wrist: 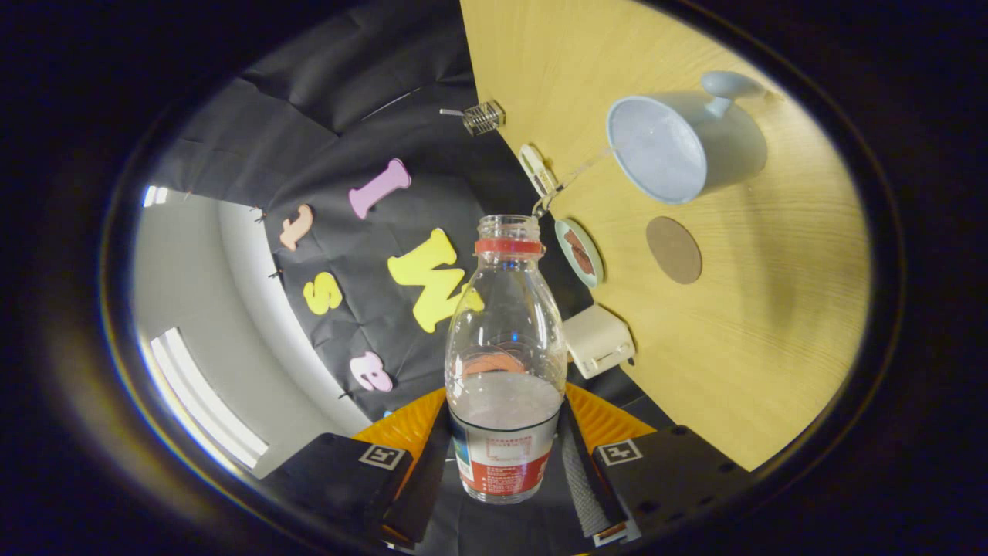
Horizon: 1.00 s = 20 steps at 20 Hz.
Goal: Take the bottle from table, then pour the juice into the cup, finally place the bottle on the coaster
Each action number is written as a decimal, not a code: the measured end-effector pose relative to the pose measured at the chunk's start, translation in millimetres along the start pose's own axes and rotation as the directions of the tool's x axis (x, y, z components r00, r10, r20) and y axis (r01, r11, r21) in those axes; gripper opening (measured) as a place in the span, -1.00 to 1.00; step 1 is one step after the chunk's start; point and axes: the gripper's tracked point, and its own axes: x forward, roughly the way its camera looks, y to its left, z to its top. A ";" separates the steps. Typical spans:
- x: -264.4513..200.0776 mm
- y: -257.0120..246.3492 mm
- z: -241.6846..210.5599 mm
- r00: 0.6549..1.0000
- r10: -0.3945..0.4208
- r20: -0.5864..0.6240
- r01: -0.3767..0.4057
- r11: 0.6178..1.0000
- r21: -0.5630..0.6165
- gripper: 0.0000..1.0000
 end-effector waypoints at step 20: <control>-11.0 57.9 -11.0 0.992 0.127 -0.024 -0.121 0.980 0.156 0.50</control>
